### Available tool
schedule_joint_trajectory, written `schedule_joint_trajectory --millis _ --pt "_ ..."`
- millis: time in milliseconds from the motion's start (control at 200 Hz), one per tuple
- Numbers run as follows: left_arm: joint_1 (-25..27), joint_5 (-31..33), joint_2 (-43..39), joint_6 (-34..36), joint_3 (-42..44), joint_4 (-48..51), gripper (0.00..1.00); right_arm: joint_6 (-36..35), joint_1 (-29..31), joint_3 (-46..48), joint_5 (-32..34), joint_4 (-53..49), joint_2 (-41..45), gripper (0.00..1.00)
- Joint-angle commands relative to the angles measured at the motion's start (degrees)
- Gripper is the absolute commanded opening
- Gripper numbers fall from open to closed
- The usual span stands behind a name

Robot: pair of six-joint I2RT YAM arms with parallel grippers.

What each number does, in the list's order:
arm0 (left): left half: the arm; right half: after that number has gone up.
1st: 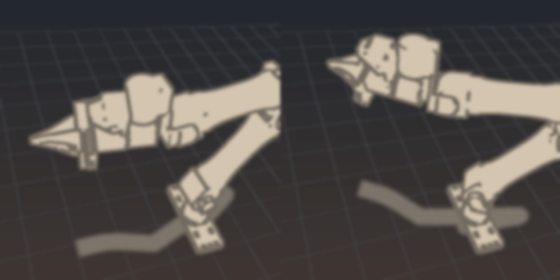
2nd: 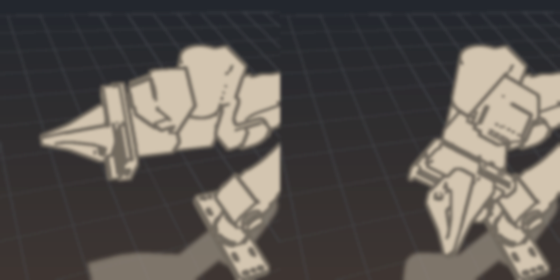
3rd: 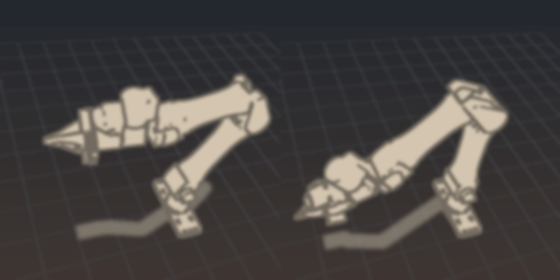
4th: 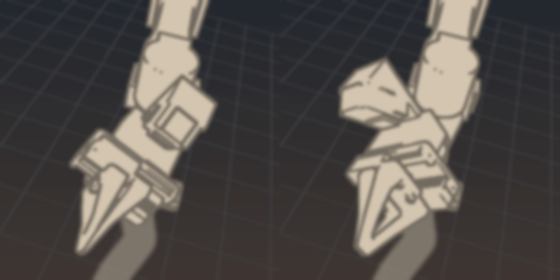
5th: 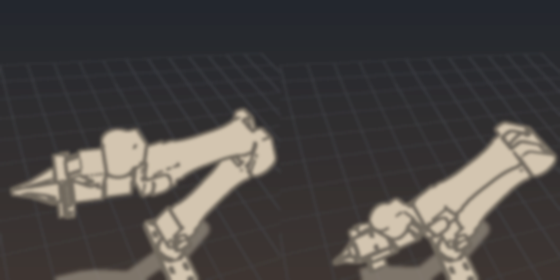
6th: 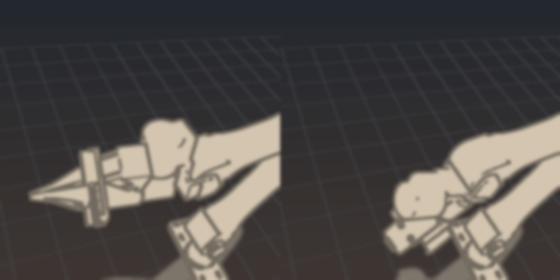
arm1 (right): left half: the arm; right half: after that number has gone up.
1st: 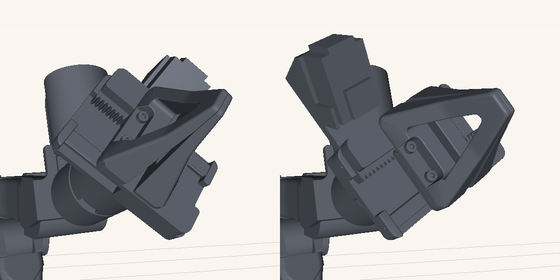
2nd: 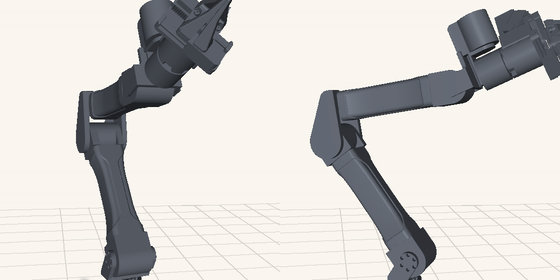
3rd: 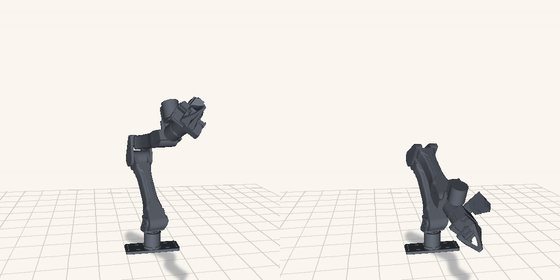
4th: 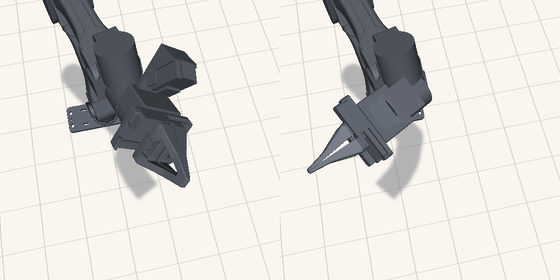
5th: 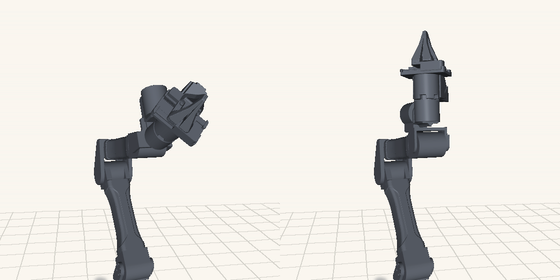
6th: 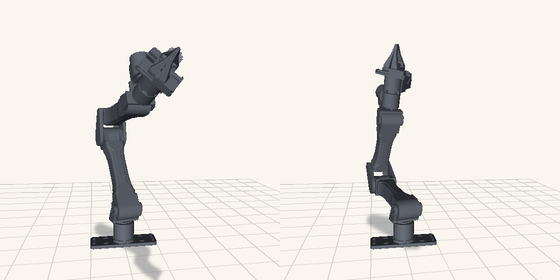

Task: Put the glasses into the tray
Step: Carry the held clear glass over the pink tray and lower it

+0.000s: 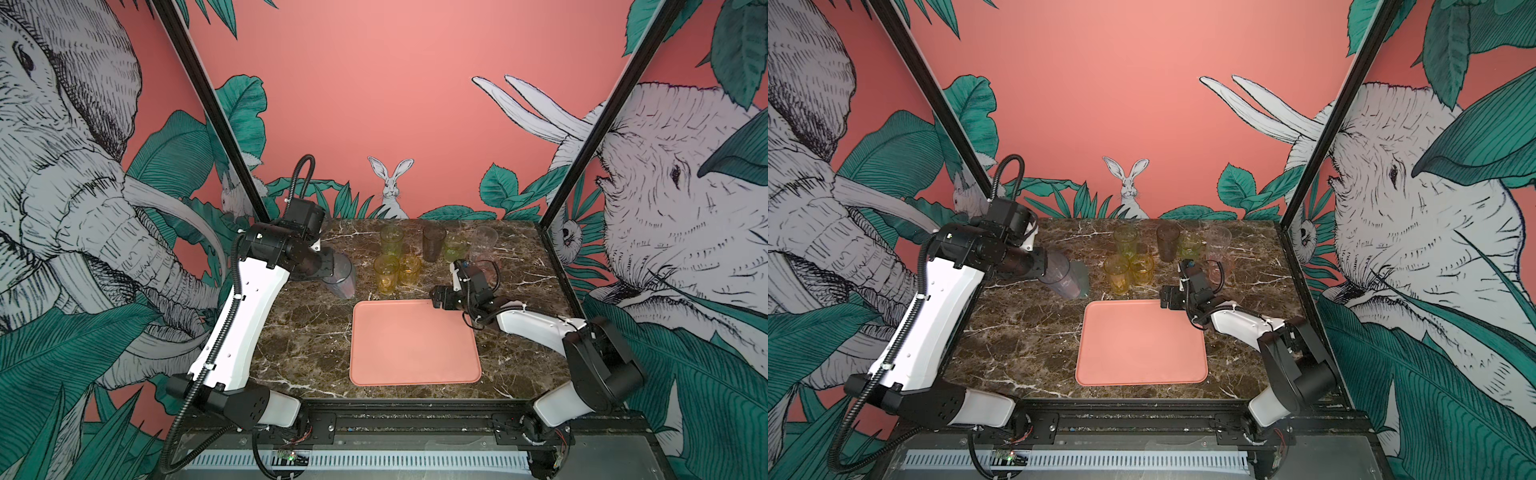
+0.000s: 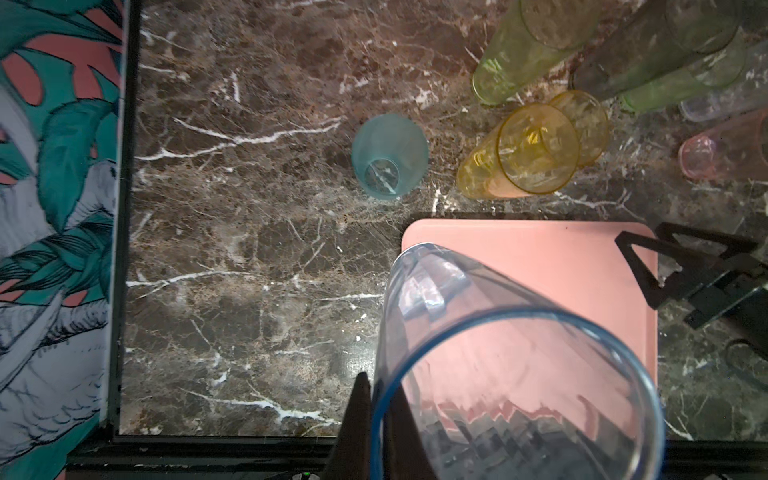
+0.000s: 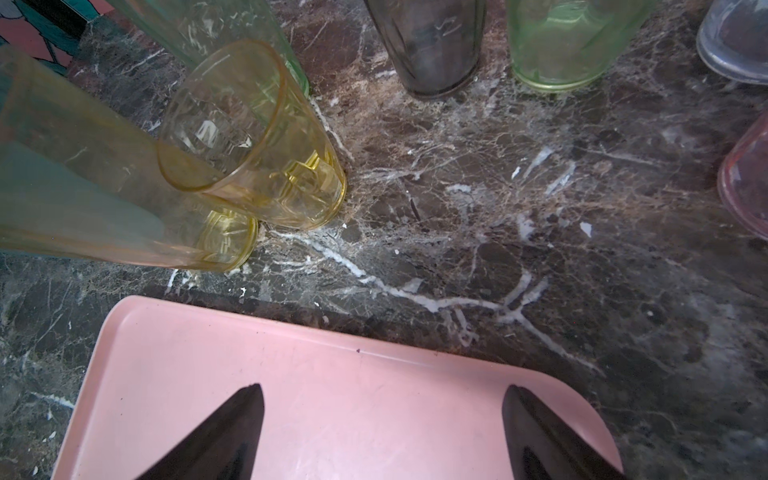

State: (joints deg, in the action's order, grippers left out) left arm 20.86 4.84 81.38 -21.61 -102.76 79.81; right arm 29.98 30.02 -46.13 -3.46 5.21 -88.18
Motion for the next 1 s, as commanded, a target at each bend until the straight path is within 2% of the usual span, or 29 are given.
schedule_joint_trajectory --millis 0,205,415,570,995 --pt "1.8 -2.2 -0.3 -2.3 3.9 -4.1 0.00 -0.1 0.4 -1.7 0.3 0.0 -0.6 0.92" --pt "4.4 -2.1 -0.3 -4.8 11.1 -10.0 0.00 0.0 0.4 -1.6 0.3 0.0 -0.7 0.92" --pt "6.3 0.6 3.0 -4.8 11.6 -10.2 0.00 0.4 0.4 -1.8 -0.4 0.2 -1.3 0.92" --pt "6.5 -0.5 4.9 -5.1 13.2 -12.4 0.00 0.1 0.4 -1.8 0.1 -0.1 -0.9 0.91" --pt "7.6 1.2 9.9 -6.2 14.8 -14.1 0.00 -0.4 0.5 -1.8 0.9 -0.6 -0.6 0.91"
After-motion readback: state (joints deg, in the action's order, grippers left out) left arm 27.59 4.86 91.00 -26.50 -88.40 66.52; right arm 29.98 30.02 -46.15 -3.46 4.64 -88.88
